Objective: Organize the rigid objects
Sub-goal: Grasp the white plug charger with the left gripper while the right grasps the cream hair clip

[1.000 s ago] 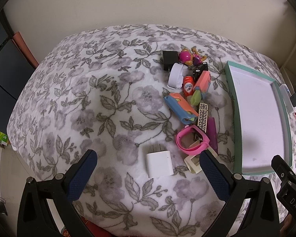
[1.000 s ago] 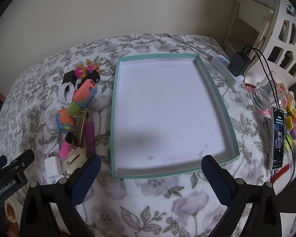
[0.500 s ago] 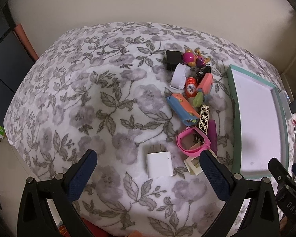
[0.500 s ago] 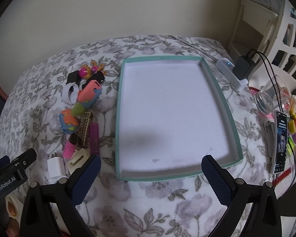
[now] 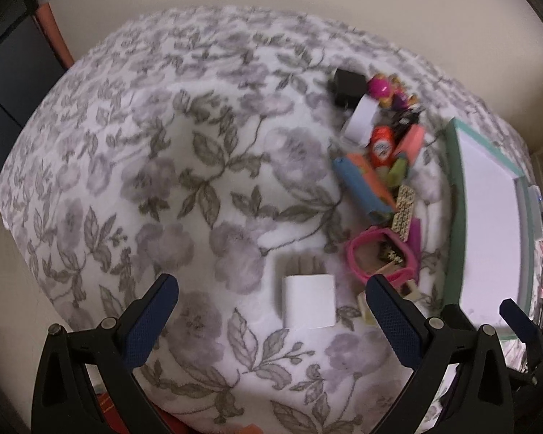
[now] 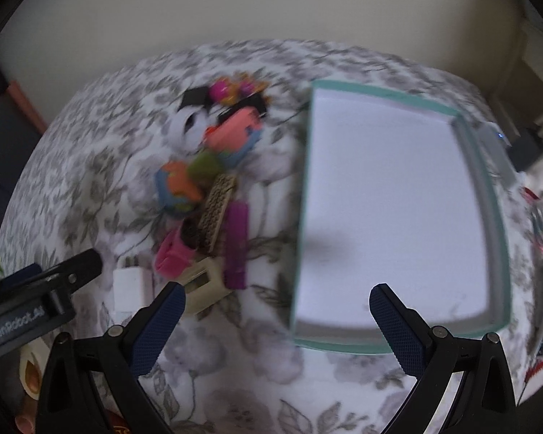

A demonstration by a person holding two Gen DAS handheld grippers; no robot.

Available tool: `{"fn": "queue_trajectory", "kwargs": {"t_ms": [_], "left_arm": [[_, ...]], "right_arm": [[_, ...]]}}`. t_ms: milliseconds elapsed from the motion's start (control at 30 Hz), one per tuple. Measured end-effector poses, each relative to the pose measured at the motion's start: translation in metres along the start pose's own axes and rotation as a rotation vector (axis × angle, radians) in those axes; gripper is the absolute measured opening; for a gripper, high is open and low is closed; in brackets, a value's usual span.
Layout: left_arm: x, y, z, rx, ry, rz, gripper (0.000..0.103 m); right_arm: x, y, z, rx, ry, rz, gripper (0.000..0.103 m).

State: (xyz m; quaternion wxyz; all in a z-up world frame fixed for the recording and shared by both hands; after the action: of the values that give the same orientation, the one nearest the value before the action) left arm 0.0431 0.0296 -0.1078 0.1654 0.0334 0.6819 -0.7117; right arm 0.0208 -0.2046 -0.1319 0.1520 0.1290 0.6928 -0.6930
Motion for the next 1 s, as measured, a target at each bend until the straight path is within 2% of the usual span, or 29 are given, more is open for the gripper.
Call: {"fn": "queue_trajectory", "kwargs": {"t_ms": [133, 300, 467, 533, 600, 733, 900, 1000], "left_arm": [[0.004, 0.016, -0.004, 0.011, -0.023, -0.073, 0.103], [0.007, 0.031, -0.006, -0.005, -0.041, -0.13, 0.103], [0.011, 0.044, -0.002, -0.005, -0.027, -0.163, 0.101], [0.012, 0.049, -0.001, -0.006, -0.023, -0.17, 0.09], [0.014, 0.056, 0.002, -0.003, -0.019, -0.194, 0.085], [0.016, 0.067, 0.007, 0.019, -0.018, -0.203, 0.081], [0.02, 0.068, 0.017, 0.043, 0.002, -0.209, 0.071], [0.022, 0.069, 0.022, 0.038, 0.014, -0.198, 0.068]], "right_arm": [[-0.002, 0.012, -0.019, -0.06, -0.055, -0.012, 0.102], [-0.001, 0.027, -0.041, -0.11, -0.127, -0.044, 0.093], [0.0, 0.038, -0.055, -0.124, -0.178, -0.065, 0.085], [0.001, 0.042, -0.06, -0.129, -0.195, -0.073, 0.082], [0.002, 0.046, -0.062, -0.127, -0.205, -0.081, 0.075], [0.0, 0.053, -0.067, -0.125, -0.223, -0.088, 0.067], [0.0, 0.056, -0.07, -0.111, -0.242, -0.089, 0.065], [0.0, 0.056, -0.07, -0.113, -0.245, -0.089, 0.063]]}}
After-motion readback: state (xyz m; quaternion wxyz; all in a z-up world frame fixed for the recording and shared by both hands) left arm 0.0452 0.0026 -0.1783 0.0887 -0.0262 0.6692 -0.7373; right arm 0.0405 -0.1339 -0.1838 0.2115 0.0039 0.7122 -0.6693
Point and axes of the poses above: each gripper's, at about its wrist camera, not at the fingertips, and y roughly the way its jaws point, z to its right, x to its underside, the point moved 7 cm from there along y, roughly the way its jaws point, and after that the axes turned 11 degrees about -y, right-handed, at the moved point
